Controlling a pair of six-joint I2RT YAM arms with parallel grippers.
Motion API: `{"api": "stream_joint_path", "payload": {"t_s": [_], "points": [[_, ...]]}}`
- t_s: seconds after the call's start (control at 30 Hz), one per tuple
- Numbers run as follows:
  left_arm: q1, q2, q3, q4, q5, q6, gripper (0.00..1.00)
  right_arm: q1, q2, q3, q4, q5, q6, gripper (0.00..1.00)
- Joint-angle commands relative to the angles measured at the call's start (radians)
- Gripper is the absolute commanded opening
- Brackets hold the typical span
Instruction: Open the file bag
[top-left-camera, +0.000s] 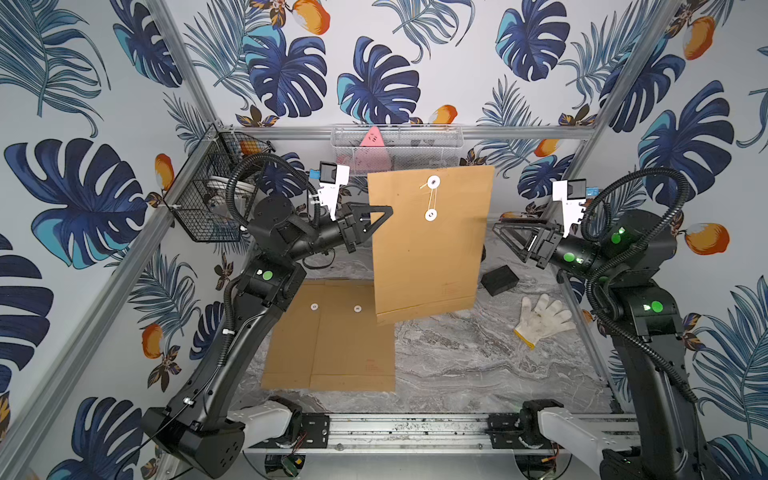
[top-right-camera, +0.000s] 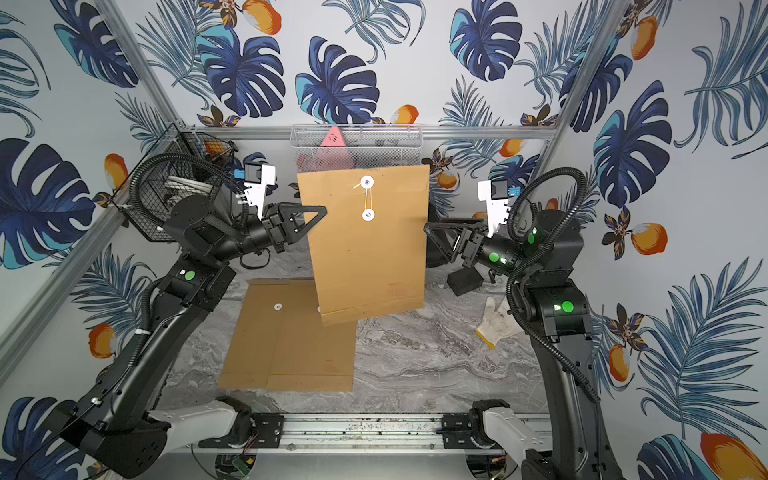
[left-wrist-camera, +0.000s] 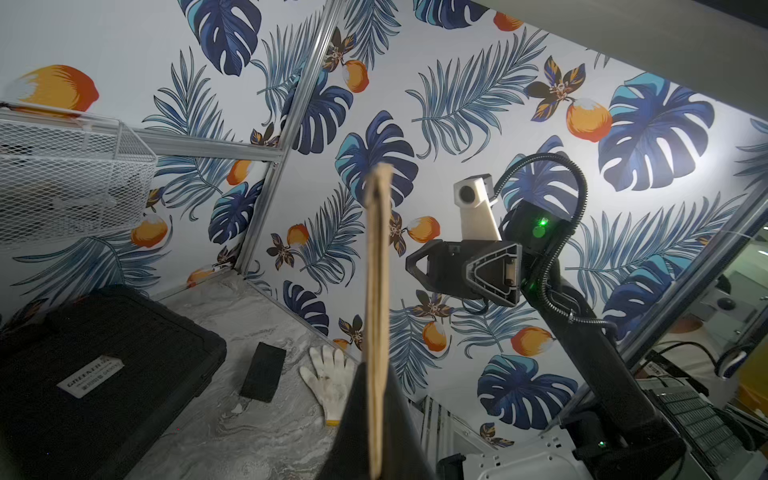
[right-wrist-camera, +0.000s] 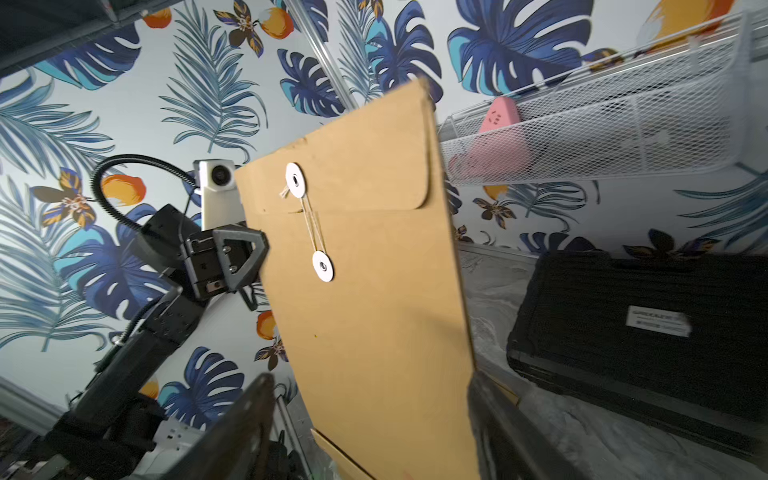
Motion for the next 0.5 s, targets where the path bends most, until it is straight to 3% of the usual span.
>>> {"api": "stream_joint_path", "payload": {"t_s": [0.0,0.17,0.47], "points": [[-0.101,-0.008,0.033,-0.287,-0.246,0.240,0.00,0.026,0.002,0.026,-0.076,0.141,-0.039,0.73],[-0.193,-0.003,0.029,-0.353,-0.290,0.298,0.00,0.195,0.051,0.137,-0.214,0.305,-0.237,0.71],[-0.206,0.012,0.069,-0.441,-0.200,0.350,0.00,0.526,0.136,0.252,-0.319,0.607,-0.552,0.65]]}}
